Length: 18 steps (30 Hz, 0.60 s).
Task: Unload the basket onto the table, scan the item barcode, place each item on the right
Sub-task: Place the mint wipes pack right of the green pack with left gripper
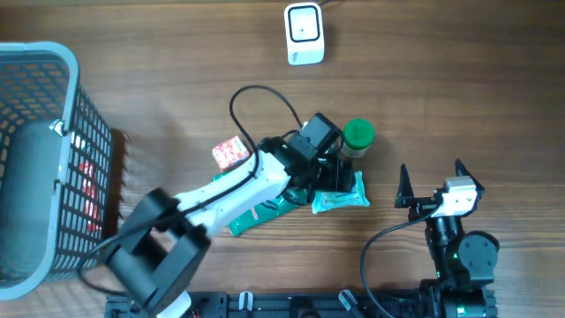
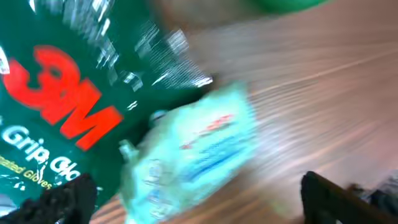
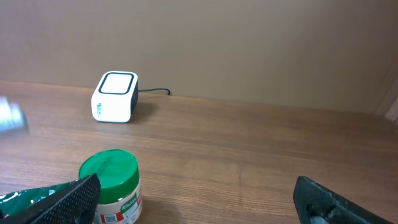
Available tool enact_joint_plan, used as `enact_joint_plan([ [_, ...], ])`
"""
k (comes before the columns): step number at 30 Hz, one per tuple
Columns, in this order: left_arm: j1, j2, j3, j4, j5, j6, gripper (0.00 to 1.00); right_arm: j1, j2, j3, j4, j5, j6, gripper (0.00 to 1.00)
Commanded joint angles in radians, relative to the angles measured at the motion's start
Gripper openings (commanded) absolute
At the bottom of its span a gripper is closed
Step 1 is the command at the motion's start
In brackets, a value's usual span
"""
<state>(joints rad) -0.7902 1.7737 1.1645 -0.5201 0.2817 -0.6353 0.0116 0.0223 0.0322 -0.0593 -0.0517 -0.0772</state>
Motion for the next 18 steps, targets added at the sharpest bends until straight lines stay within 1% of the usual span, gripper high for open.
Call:
enact_joint_plan([
  [1,0.038,-0.204,0.116,-0.053,-0.204,0.109,1.00,0.000,-0.006,0.000,0.003,-0.009,-0.009,1.00],
  [3,0.093,-0.309,0.138,-0.107,-0.403,0.112,1.00,0.000,-0.005,0.000,0.003,-0.009,-0.009,1.00],
  [5,0.195,-0.433,0.139,-0.146,-0.595,0.107,1.00,0.000,-0.006,0.000,0.003,-0.009,-0.009,1.00],
  [7,0.323,-0.531,0.139,-0.157,-0.687,0.104,1.00,0.000,-0.006,0.000,0.003,-0.009,-0.009,1.00],
  [9,0.450,-0.594,0.139,-0.146,-0.698,0.093,1.00,0.000,-0.005,0.000,0.003,-0.009,-0.009,1.00],
  [11,0.646,-0.661,0.139,-0.143,-0.690,0.067,1.00,0.000,-0.006,0.000,0.003,-0.009,-0.009,1.00],
  [13,0.814,-0.701,0.139,-0.143,-0.691,0.107,1.00,0.000,-0.006,0.000,0.003,-0.009,-0.009,1.00],
  [15,0.947,-0.717,0.147,-0.147,-0.686,0.108,1.00,0.000,-0.006,0.000,0.003,-0.009,-0.009,1.00],
  [16,1.042,-0.718,0.164,-0.155,-0.650,0.108,1.00,0.000,-0.006,0.000,0.003,-0.009,-0.009,1.00],
  [18,1.199,-0.703,0.200,-0.180,-0.528,0.109,1.00,0.000,-0.006,0.000,0.003,-0.009,-0.009,1.00],
])
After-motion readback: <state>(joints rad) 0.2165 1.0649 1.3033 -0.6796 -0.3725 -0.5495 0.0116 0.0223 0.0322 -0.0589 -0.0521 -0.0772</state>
